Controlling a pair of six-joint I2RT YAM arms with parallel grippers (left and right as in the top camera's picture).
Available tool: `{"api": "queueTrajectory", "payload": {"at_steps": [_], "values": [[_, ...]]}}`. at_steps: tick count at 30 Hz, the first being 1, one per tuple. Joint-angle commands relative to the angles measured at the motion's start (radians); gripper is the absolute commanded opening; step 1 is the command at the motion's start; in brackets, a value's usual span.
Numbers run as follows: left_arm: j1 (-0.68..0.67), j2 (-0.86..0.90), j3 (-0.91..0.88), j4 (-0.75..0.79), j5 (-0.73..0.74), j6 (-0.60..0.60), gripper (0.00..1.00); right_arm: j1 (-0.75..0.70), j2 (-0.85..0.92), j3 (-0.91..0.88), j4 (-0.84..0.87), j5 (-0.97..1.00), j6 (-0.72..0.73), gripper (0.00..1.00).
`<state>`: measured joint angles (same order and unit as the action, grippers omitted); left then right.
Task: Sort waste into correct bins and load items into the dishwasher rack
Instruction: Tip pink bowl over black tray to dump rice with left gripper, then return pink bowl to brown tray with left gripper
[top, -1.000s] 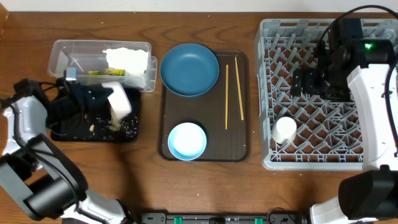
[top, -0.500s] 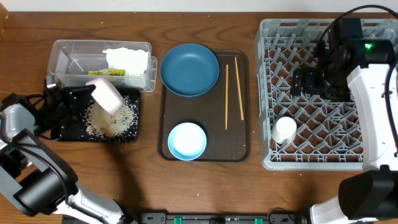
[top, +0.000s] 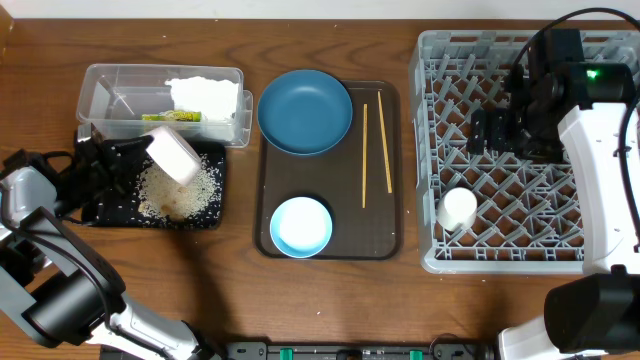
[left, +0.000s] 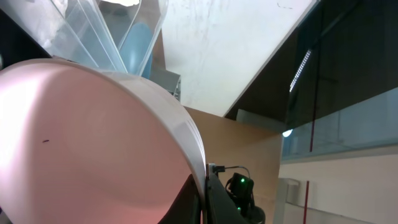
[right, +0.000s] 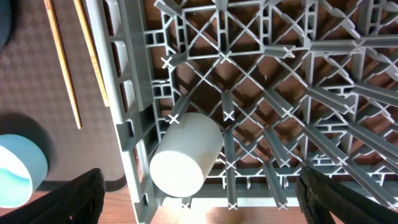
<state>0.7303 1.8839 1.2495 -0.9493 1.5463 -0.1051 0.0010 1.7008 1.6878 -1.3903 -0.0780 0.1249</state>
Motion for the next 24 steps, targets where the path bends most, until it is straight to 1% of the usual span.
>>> {"api": "queueTrajectory", "payload": {"at_steps": [1,4,7,10,11,14,16,20,24], "values": [[0.002,0.005,-0.002,0.024,0.021,-0.021,0.06,0.006,-0.006,0.013,0.002,-0.002,-0.006,0.95],[-0.001,0.005,-0.002,0.022,-0.01,-0.02,0.06,0.006,-0.006,0.013,0.0,-0.002,-0.006,0.96],[-0.022,-0.014,-0.002,0.007,-0.01,-0.02,0.06,0.006,-0.006,0.013,0.005,-0.002,-0.007,0.96],[-0.067,-0.076,-0.002,0.009,-0.026,0.007,0.06,0.006,-0.006,0.013,0.02,-0.002,-0.007,0.96],[-0.085,-0.102,0.0,0.009,-0.053,0.006,0.06,0.006,-0.006,0.013,0.025,-0.002,-0.007,0.96],[-0.158,-0.2,0.001,0.01,-0.195,0.006,0.06,0.006,-0.006,0.013,0.029,-0.002,-0.006,0.96],[-0.231,-0.276,0.002,0.018,-0.32,0.0,0.06,0.006,-0.006,0.013,0.029,-0.002,-0.007,0.96],[-0.431,-0.404,0.002,0.109,-0.581,-0.005,0.06,0.006,-0.006,0.013,0.029,-0.002,-0.007,0.96],[-0.661,-0.455,0.002,0.203,-0.84,-0.005,0.06,0.006,-0.006,0.013,0.029,-0.002,-0.007,0.96]]}}
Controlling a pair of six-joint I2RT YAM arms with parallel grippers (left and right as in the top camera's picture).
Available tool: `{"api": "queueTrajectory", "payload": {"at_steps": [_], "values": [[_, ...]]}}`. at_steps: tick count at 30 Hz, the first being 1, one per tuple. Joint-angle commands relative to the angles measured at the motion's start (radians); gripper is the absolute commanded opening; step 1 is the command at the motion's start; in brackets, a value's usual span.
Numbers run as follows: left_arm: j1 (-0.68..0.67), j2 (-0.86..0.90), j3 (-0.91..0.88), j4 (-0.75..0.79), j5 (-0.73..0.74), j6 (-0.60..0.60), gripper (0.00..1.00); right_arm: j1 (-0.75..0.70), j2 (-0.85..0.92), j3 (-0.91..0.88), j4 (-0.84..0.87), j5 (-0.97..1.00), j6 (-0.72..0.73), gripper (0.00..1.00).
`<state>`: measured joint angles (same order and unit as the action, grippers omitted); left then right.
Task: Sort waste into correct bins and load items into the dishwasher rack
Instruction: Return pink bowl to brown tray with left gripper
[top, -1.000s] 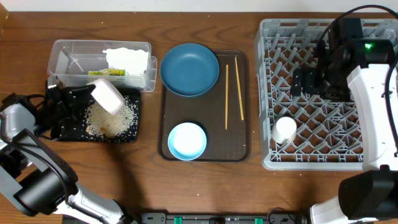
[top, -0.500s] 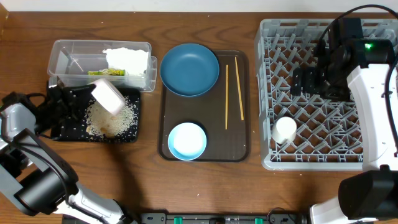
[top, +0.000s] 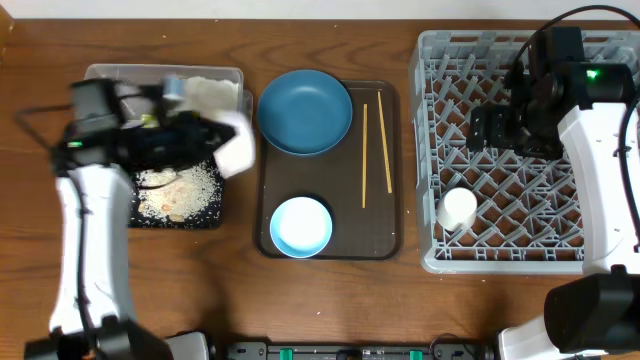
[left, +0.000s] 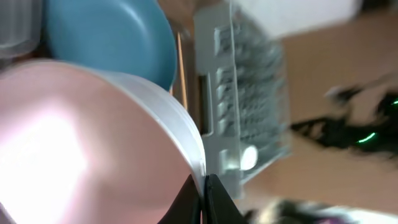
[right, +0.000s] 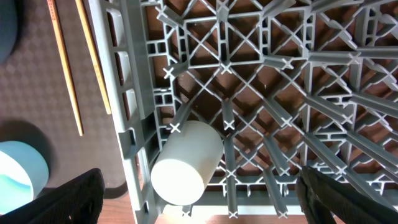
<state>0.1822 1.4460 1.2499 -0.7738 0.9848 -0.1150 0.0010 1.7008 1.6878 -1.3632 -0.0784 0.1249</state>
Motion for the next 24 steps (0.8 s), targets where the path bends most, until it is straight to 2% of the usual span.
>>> {"api": "queueTrajectory", "payload": {"at_steps": [1,7,13,18,24], "values": [[-0.165,-0.018,0.001,0.045,-0.327,0.005,0.06,0.006,-0.006,0.013,0.002,-0.001,-0.007,0.96],[-0.49,0.029,0.001,0.126,-0.592,0.004,0.06,0.006,-0.006,0.013,0.002,-0.002,-0.007,0.97],[-0.75,0.114,0.001,0.245,-0.818,0.005,0.06,0.006,-0.006,0.013,-0.002,-0.001,-0.007,0.97],[-0.88,0.21,0.001,0.262,-0.948,0.005,0.06,0.006,-0.006,0.012,-0.016,-0.001,-0.007,0.97],[-0.943,0.314,0.001,0.259,-0.96,0.005,0.06,0.006,-0.006,0.012,-0.017,-0.001,-0.007,0.97]]}}
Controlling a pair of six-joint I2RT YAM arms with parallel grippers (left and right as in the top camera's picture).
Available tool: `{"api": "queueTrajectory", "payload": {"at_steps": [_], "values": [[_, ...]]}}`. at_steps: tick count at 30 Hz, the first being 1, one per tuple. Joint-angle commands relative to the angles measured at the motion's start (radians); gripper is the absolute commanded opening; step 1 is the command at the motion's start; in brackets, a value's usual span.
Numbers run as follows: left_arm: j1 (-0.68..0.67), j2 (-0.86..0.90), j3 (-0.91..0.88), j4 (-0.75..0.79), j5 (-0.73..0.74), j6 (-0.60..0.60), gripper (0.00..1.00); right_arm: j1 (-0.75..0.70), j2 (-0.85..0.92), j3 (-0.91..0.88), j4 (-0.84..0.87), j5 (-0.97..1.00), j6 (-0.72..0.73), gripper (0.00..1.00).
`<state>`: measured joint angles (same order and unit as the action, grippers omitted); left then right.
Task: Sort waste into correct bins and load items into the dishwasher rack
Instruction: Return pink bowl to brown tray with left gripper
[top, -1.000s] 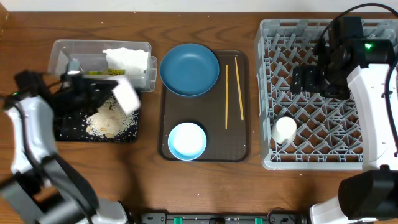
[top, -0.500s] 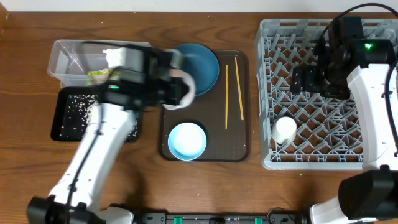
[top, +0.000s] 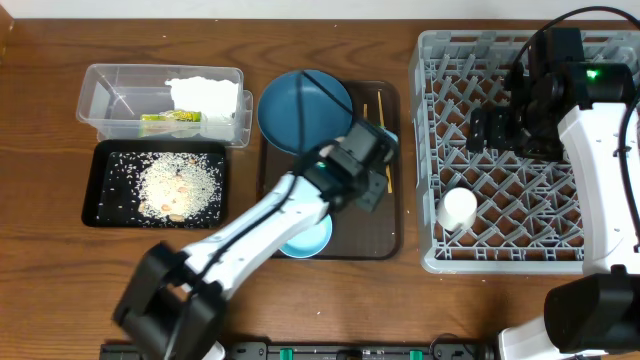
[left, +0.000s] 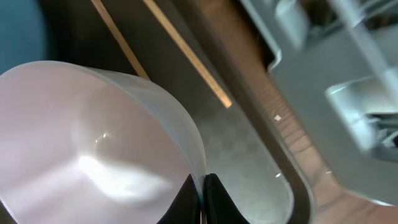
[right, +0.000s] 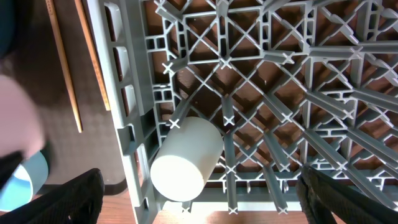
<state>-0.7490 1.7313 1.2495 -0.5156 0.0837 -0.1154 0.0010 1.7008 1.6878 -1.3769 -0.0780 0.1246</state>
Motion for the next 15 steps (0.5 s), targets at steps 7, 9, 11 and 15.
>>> {"api": "queueTrajectory", "payload": {"at_steps": [7,9,11,15], "values": [[-0.027,0.064,0.002,-0.014,-0.059,0.005,0.17,0.007,-0.006,0.012,-0.003,-0.002,-0.006,0.97],[-0.026,0.064,0.002,-0.014,-0.059,0.005,0.3,0.008,-0.006,0.012,-0.002,-0.009,-0.006,0.97],[-0.027,0.063,0.002,-0.014,-0.059,0.005,0.33,0.008,-0.006,0.012,0.005,-0.032,-0.006,0.97],[-0.009,0.029,0.017,-0.028,-0.059,-0.024,0.36,0.022,-0.006,0.012,0.041,-0.119,-0.006,0.96]]}}
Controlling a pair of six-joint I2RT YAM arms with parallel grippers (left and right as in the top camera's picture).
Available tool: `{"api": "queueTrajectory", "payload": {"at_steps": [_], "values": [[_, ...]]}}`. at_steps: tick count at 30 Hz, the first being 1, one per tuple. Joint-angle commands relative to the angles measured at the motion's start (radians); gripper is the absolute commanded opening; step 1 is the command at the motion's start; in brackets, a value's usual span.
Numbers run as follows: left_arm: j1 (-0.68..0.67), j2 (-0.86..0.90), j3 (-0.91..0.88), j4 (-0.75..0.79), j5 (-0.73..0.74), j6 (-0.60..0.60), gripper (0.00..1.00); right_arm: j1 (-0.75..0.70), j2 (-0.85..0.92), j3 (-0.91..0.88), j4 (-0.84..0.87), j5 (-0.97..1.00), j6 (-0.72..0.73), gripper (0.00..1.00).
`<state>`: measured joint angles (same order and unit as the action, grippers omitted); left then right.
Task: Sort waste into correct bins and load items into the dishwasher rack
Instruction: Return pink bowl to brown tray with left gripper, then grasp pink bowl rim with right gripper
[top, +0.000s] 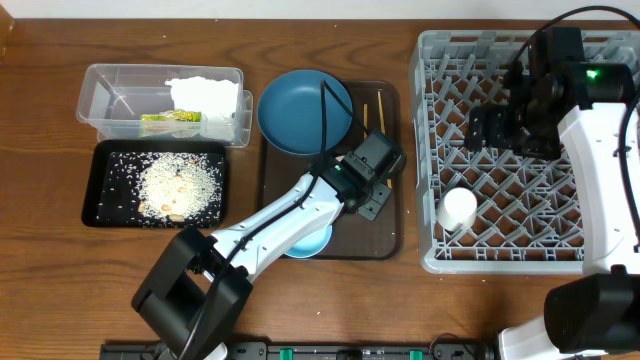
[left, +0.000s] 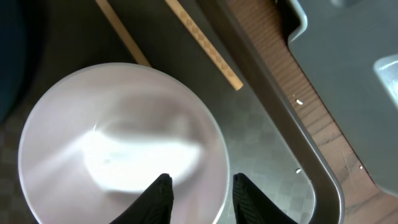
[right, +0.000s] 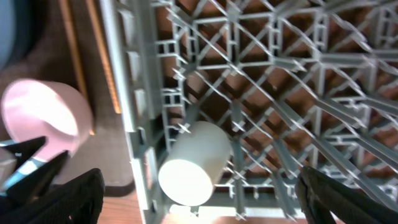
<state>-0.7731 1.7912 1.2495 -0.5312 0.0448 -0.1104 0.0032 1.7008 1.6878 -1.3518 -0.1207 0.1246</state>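
Observation:
A pink bowl (left: 118, 143) stands mouth-up on the brown tray (top: 385, 240), right beside the chopsticks (top: 385, 135); the right wrist view also shows the bowl (right: 43, 118). My left gripper (left: 201, 183) is open, one finger inside the bowl's rim and one outside; in the overhead view the left gripper (top: 372, 180) hides the bowl. My right gripper (right: 199, 180) is open with nothing between its fingers, above the grey dishwasher rack (top: 520, 245), where a white cup (top: 459, 209) lies on its side.
A blue plate (top: 305, 112) sits at the tray's far end and a light blue bowl (top: 300, 238) at its near end, partly under my left arm. At the left are a clear bin (top: 120, 100) with white waste and a black tray (top: 100, 210) of rice.
My left gripper was shut on the pink bowl's rim over the tray; now its fingers stand apart around the rim and the bowl is upright. The right wrist view has shifted slightly.
My left gripper first held the pink bowl tipped over the black tray of rice. Then it had the bowl near the clear bin, then over the brown tray by the chopsticks. Now it is open there. The right arm stayed above the rack throughout.

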Motion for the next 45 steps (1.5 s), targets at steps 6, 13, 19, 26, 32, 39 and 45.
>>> {"api": "queueTrajectory", "payload": {"at_steps": [6,13,19,26,32,39,45], "values": [[0.142,-0.191,0.043,-0.093,-0.02,-0.189,0.38,0.13,0.005,0.011,0.126,-0.142,0.035,0.92],[0.381,-0.386,0.042,-0.241,-0.001,-0.306,0.44,0.31,0.087,0.011,0.237,-0.1,0.126,0.87],[0.511,-0.445,0.042,-0.313,-0.005,-0.275,0.53,0.419,0.214,0.011,0.25,-0.059,0.175,0.8],[0.549,-0.444,0.029,-0.322,-0.005,-0.276,0.71,0.449,0.352,0.011,0.248,-0.059,0.175,0.57],[0.549,-0.444,0.029,-0.322,-0.005,-0.276,0.8,0.449,0.408,0.011,0.248,0.006,0.174,0.47],[0.549,-0.444,0.029,-0.321,-0.005,-0.276,0.85,0.449,0.417,0.011,0.254,0.028,0.139,0.25],[0.549,-0.444,0.029,-0.321,-0.005,-0.276,0.87,0.46,0.42,-0.017,0.295,0.042,0.082,0.28]]}}
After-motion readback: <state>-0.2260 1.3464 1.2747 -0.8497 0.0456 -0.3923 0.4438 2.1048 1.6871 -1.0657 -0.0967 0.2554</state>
